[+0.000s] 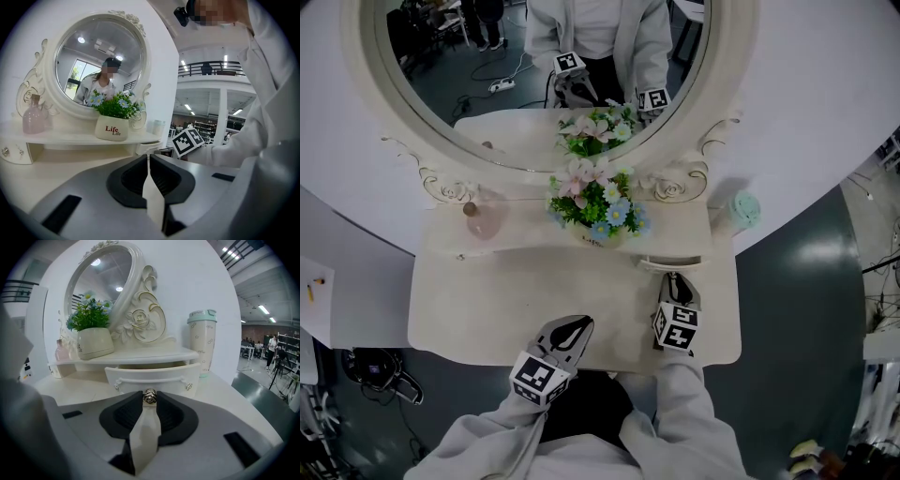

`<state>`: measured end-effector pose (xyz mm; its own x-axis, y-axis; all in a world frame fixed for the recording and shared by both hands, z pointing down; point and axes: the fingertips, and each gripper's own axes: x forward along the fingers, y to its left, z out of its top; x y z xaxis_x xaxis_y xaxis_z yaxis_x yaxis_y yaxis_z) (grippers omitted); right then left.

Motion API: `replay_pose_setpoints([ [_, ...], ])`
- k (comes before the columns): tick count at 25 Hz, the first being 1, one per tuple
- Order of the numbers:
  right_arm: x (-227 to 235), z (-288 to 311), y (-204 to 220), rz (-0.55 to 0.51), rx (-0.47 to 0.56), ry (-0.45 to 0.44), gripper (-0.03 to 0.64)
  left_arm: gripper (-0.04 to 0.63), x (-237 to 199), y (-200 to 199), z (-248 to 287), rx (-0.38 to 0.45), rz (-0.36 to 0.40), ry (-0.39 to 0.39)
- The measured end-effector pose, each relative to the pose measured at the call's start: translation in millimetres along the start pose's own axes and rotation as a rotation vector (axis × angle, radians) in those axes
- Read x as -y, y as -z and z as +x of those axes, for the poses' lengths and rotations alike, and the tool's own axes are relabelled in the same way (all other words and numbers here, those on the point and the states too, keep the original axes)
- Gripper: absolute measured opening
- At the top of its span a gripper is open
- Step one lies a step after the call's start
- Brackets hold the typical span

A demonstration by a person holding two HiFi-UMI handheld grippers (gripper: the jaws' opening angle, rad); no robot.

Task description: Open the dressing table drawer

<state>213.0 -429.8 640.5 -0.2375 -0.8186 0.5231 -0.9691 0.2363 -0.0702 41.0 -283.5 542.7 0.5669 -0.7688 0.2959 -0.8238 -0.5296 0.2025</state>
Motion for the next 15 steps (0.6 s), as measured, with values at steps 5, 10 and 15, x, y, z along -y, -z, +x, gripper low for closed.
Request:
replay_pose_setpoints([
  [5, 0.4, -3.3, 2.1, 0.001, 0.001, -0.002, 0.107, 0.029, 2.1, 0.6, -2.2, 0.003, 0.001, -0.003],
  [10, 0.0, -5.9, 4.3, 0.004, 0.001, -0.002, 0.107, 0.029, 4.3, 1.2, -3.7, 0.006, 0.004, -0.002],
  [15, -0.4, -9.5, 6.3, 0.007, 0.003, -0.005, 0.107, 0.029, 5.9, 0.3, -5.9, 0.014, 0.007, -0.005],
])
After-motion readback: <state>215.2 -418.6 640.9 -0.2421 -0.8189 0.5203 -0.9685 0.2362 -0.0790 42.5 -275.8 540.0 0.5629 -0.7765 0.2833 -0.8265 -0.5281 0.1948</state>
